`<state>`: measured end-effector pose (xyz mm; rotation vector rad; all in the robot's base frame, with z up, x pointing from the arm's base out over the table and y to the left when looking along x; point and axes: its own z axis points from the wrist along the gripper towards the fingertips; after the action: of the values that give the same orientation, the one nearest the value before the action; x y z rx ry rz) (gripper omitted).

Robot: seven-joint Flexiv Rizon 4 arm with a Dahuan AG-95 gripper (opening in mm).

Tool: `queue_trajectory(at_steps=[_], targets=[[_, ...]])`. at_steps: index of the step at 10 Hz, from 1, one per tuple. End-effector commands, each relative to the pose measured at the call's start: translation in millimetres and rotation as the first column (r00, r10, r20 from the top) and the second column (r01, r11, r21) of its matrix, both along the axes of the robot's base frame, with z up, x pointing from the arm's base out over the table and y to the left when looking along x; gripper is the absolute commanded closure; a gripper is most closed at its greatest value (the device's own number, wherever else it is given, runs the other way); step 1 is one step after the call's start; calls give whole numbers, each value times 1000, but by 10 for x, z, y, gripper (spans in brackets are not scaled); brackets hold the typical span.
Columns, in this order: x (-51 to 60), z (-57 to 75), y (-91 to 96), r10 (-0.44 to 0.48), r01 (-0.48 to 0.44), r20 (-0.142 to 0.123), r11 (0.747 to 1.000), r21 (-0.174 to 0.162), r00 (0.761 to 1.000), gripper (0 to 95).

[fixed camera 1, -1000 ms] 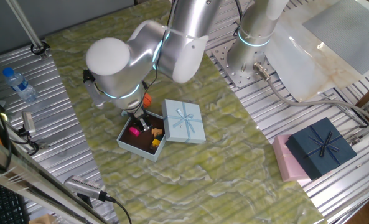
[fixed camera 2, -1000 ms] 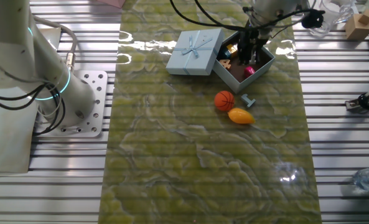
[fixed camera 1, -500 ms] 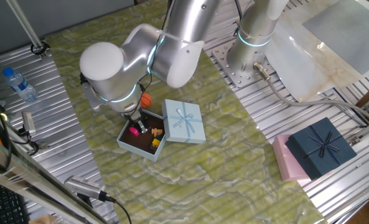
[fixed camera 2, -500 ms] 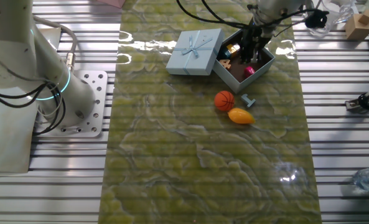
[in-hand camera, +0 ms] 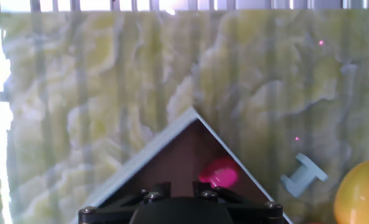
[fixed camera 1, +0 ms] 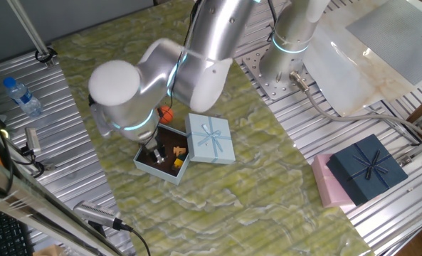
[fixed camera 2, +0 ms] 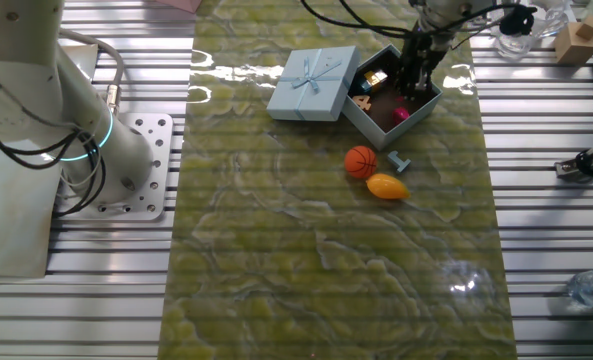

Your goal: Take everything out of the gift box

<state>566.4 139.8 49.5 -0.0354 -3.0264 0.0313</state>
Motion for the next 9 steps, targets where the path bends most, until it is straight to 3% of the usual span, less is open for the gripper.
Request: queue_trajectory(at_steps=[1, 3, 4, 5, 8, 9], targets=[[-40, 22, -37, 6, -6, 15, 1000, -18, 1000, 760], [-79, 22, -59, -6, 6, 10, 1000, -25, 1000, 760], [-108, 10, -91, 7, -8, -5, 1000, -9, 1000, 760], [-130, -12, -123, 15, -15, -11, 1000, 20, 1000, 570], [-32, -66, -33, -21, 22, -66, 1000, 17, 998, 570], [-13, -81, -13, -25, 27, -84, 1000, 14, 996, 760]])
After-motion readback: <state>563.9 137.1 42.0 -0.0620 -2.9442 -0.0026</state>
